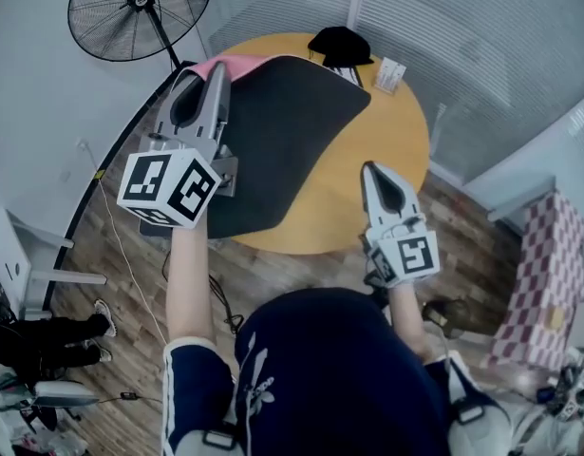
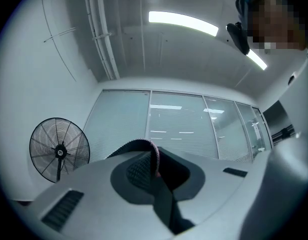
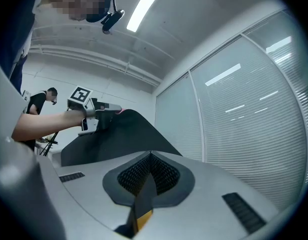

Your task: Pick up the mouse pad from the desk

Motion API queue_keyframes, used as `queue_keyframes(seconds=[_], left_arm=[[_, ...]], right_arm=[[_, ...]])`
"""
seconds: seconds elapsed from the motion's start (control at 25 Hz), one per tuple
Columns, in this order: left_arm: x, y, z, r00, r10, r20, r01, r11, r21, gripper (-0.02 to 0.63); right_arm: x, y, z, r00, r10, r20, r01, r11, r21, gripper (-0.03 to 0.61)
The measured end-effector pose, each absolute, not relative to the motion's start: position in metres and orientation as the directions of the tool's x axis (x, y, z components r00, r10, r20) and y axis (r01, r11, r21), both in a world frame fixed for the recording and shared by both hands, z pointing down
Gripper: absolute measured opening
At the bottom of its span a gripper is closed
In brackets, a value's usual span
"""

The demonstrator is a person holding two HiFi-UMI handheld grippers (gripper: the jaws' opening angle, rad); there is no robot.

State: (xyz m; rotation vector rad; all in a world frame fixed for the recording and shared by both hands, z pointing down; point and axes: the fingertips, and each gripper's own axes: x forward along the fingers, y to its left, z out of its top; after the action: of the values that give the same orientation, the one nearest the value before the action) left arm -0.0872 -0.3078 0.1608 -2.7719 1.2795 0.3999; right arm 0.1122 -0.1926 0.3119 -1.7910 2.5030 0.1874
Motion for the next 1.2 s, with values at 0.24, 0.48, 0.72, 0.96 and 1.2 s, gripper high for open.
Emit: queue_keyframes(seconds=[0.24, 0.48, 0.72, 0.96, 1.2], left_arm=[[-0.091, -0.286, 0.171, 0.612, -0.759, -0.221, -0.784, -0.619, -0.048, 0.02], [-0.106, -0.26, 0.172, 0.577, -0.79, -0.206, -0.816, -0.568, -0.106, 0.02], [-0.123, -0.234, 0.187, 0.529, -0.829, -0.184, -0.849, -0.521, -0.094, 0.02], [-0.14, -0.21, 0.206, 0.474, -0.869, -0.141, -0.88, -0.461, -0.111, 0.02], [-0.158, -0.194, 0.215, 0.397, -0.911, -0.115, -0.917, -0.387, -0.099, 0.02]], right_arm=[[0.123, -0.199, 0.293, -0.302, -0.943, -0.139, -0.953, 0.294, 0.071, 0.003], [0.12, -0.203, 0.28, -0.31, -0.94, -0.143, -0.95, 0.303, 0.071, 0.003], [0.114, -0.205, 0.271, -0.332, -0.932, -0.147, -0.943, 0.324, 0.078, 0.003], [0.096, -0.204, 0.27, -0.362, -0.923, -0.133, -0.931, 0.352, 0.092, 0.003], [0.094, -0.195, 0.27, -0.37, -0.922, -0.114, -0.927, 0.359, 0.11, 0.003]])
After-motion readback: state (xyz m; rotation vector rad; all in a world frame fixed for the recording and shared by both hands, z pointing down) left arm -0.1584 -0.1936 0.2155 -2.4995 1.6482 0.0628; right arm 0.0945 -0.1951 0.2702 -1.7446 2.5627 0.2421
